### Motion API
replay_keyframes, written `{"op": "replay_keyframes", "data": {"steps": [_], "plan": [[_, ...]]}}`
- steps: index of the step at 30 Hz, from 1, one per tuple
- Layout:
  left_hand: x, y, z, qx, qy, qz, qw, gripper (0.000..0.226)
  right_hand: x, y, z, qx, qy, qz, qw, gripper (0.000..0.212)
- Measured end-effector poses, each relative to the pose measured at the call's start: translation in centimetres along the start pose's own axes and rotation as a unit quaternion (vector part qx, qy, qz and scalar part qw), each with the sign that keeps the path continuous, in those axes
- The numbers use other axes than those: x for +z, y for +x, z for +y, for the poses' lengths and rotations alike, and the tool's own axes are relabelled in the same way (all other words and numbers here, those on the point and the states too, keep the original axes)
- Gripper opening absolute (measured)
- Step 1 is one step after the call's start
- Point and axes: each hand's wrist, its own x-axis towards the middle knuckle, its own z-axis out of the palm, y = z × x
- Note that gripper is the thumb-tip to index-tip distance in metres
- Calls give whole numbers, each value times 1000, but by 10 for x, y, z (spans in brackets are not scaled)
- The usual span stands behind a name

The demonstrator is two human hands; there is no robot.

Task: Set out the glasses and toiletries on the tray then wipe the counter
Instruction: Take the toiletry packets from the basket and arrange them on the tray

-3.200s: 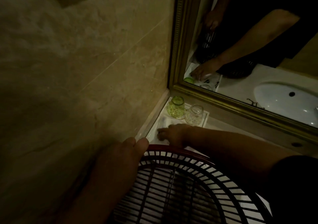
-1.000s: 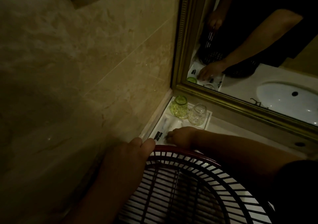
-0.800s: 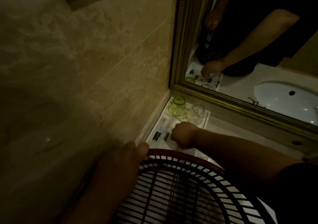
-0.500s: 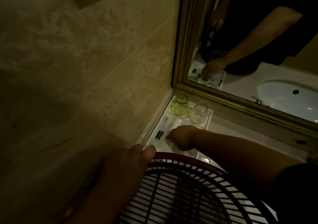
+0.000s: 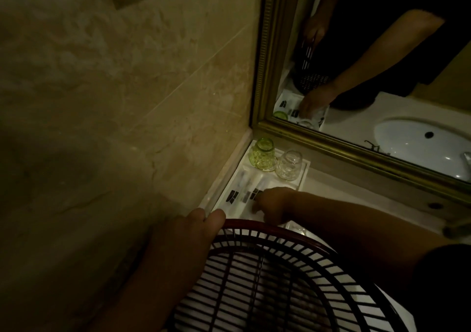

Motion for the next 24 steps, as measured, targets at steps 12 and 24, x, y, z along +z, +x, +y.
{"op": "replay_keyframes", "data": {"steps": [12,24], "plan": [[-6,-2,1,38,8,50,998,31,-1,-35,37,96,45,156,982,25],[-9,-6,2,61,27,76,995,24,60,-52,37,44,37,86,995,53]]}}
